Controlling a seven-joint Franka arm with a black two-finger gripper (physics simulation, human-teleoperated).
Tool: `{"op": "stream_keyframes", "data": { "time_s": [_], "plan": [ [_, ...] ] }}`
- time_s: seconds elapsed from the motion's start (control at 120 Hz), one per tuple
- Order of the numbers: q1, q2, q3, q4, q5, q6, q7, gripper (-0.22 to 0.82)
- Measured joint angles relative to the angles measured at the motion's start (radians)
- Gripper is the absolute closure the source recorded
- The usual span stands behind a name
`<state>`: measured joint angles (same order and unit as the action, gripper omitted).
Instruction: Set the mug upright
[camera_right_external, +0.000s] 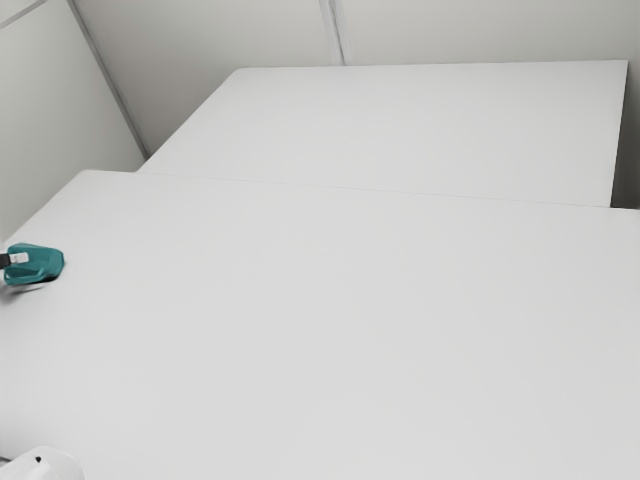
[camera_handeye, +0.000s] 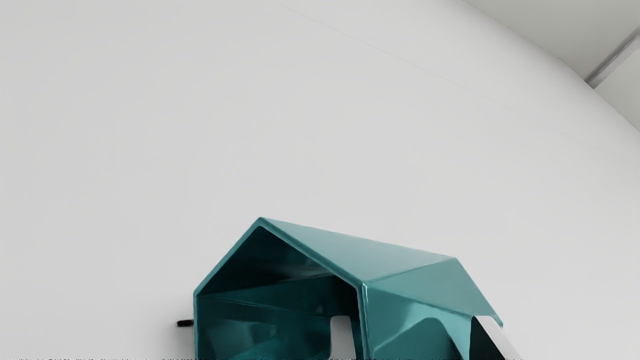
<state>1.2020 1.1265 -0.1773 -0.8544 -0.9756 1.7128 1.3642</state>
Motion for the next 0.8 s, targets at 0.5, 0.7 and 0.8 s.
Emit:
{"op": "stream_keyframes", "data": {
  "time_s": [0.5, 0.7, 0.8],
  "plan": [
    [-0.005, -0.044, -0.029, -0.038, 0.02, 0.008, 0.003, 0.75],
    [-0.011, -0.099, -0.049, -0.092, 0.076, 0.034, -0.002, 0.77],
    [-0.012, -0.17, -0.086, -0.135, 0.171, 0.058, -0.015, 0.78]
  ]
}}
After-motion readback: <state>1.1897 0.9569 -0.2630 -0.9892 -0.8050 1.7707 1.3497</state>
